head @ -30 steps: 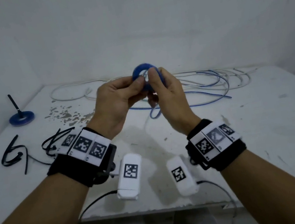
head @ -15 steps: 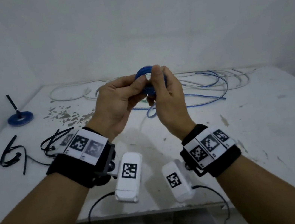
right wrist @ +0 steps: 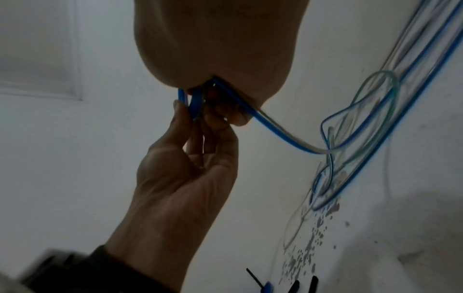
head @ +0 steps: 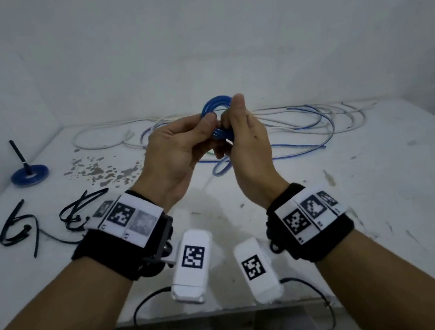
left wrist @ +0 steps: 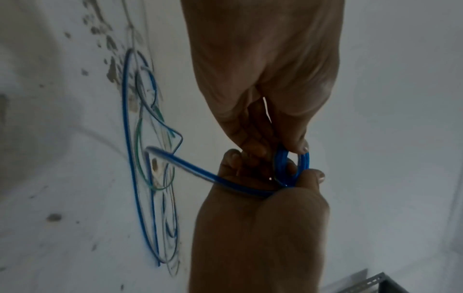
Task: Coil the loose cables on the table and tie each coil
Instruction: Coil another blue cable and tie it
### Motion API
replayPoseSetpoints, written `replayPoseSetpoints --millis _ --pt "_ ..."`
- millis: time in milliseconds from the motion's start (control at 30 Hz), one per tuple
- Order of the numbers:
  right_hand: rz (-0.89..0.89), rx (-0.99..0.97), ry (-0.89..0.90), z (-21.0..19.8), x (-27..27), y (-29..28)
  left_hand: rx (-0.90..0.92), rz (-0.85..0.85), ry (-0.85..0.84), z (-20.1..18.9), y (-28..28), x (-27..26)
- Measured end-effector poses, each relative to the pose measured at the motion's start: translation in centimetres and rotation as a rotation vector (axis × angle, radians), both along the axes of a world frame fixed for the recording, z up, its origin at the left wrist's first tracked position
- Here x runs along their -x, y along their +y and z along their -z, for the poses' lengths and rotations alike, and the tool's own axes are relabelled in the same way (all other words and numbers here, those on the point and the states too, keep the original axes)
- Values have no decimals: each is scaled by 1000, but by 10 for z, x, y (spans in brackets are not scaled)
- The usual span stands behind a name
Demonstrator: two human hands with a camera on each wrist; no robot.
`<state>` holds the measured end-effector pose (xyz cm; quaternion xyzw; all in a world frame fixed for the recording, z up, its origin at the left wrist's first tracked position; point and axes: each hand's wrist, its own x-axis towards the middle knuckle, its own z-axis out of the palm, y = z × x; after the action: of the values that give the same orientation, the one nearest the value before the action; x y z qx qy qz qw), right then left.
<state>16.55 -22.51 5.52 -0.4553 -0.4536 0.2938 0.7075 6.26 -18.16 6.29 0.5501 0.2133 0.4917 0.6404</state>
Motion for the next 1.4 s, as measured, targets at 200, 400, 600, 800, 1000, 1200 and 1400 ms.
replayPoseSetpoints --millis 200,400,600,800,1000,1200,1400 --pt "-70 110 -846 -7 -36 -2 -312 -58 495 -5 10 25" --pt "-83 -32 -176 -6 -9 -6 3 -98 126 -7 2 6" --pt "-85 161 -681 -8 -32 -4 -199 -46 399 -5 2 19" --pt "-18 44 -449 -3 -24 -4 -83 -71 243 -7 9 12" --pt "3 17 -491 -7 -23 -7 -189 -7 285 -2 5 14" --pt "-2 10 -425 -9 -18 -5 -135 -62 179 -1 3 11" --pt "2 24 -290 -2 -13 -2 -102 -9 198 5 2 11"
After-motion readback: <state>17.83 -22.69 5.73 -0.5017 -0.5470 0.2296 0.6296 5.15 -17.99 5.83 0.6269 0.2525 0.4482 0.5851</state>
